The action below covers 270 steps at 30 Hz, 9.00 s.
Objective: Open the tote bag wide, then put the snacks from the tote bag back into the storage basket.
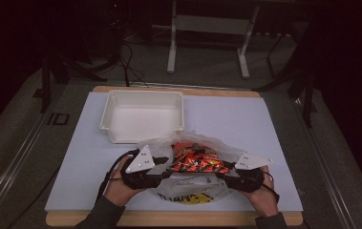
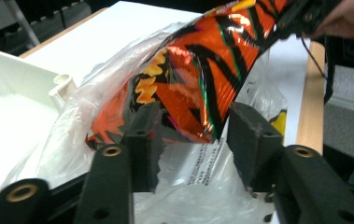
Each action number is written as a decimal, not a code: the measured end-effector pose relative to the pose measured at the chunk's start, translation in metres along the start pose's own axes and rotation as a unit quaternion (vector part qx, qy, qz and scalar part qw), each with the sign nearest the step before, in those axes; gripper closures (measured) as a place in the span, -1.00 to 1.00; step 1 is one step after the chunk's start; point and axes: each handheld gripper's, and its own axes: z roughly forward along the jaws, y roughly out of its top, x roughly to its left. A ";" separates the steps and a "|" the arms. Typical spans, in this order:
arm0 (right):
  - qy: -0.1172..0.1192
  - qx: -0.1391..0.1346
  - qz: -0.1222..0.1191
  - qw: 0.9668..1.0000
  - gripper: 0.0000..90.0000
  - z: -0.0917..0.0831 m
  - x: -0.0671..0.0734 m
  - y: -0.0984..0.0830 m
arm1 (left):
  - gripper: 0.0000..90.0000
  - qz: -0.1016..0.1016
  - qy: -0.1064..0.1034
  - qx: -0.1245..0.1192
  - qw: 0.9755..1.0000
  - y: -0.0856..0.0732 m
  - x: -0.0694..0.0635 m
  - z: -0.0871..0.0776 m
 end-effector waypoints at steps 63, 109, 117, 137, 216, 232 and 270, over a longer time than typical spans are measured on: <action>-0.026 0.035 0.028 0.999 0.25 0.023 -0.010 -0.017 | 0.84 -0.034 -0.063 -0.076 0.995 0.055 0.050 0.018; -0.040 0.055 0.031 0.997 0.24 0.035 -0.009 -0.028 | 0.84 -0.053 -0.097 -0.076 0.991 0.065 0.053 -0.026; -0.043 0.052 0.032 0.997 0.24 0.036 -0.009 -0.029 | 0.84 -0.051 -0.097 -0.082 0.991 0.070 0.055 -0.035; -0.050 0.053 0.036 0.997 0.24 0.035 -0.012 -0.034 | 0.83 -0.064 -0.097 -0.085 0.990 0.074 0.061 -0.043; -0.047 0.061 0.037 0.996 0.21 0.037 -0.011 -0.040 | 0.83 -0.081 -0.030 -0.119 0.989 0.107 0.116 -0.090; -0.047 0.058 0.041 0.996 0.21 0.037 -0.011 -0.040 | 0.84 -0.092 -0.011 -0.121 0.988 0.108 0.139 -0.089; -0.048 0.056 0.042 0.996 0.22 0.035 -0.010 -0.043 | 0.84 -0.102 0.005 -0.121 0.987 0.103 0.179 -0.073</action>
